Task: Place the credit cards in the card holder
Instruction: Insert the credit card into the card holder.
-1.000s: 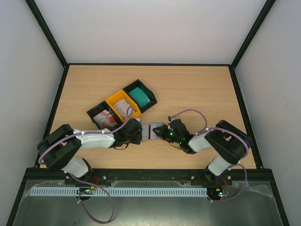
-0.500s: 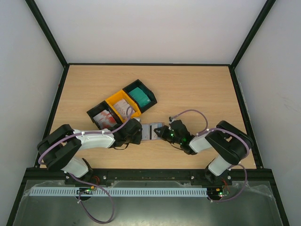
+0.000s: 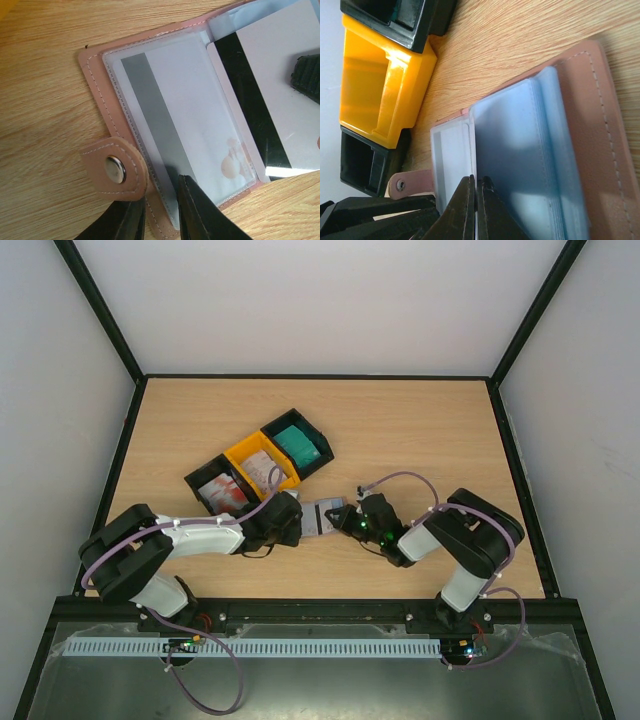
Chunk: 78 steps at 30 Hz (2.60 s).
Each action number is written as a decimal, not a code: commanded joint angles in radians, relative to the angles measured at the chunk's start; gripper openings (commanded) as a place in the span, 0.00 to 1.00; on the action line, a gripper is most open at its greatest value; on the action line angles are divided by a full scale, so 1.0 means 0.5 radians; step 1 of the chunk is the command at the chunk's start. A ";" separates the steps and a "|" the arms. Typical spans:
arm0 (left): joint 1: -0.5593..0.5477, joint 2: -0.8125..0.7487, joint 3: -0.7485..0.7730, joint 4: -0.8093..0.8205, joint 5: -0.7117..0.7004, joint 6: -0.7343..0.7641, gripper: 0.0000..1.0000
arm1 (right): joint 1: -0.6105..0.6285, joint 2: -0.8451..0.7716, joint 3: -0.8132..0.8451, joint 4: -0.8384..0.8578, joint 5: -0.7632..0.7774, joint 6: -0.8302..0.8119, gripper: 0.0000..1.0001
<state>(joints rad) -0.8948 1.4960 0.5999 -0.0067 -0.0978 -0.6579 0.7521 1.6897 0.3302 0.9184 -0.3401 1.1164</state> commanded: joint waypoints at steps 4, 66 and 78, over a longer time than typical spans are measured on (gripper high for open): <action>-0.022 0.046 -0.065 -0.011 0.052 -0.001 0.21 | 0.025 0.110 0.056 0.035 -0.118 0.135 0.02; -0.021 0.059 -0.030 -0.044 -0.024 -0.097 0.22 | 0.091 0.121 0.055 -0.243 0.219 -0.214 0.02; -0.021 0.093 -0.007 -0.021 0.000 -0.104 0.25 | 0.093 0.289 0.122 -0.138 0.036 -0.204 0.02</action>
<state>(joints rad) -0.8986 1.4963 0.5934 0.0113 -0.1089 -0.7010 0.7891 1.7893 0.4000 0.9516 -0.2901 1.0302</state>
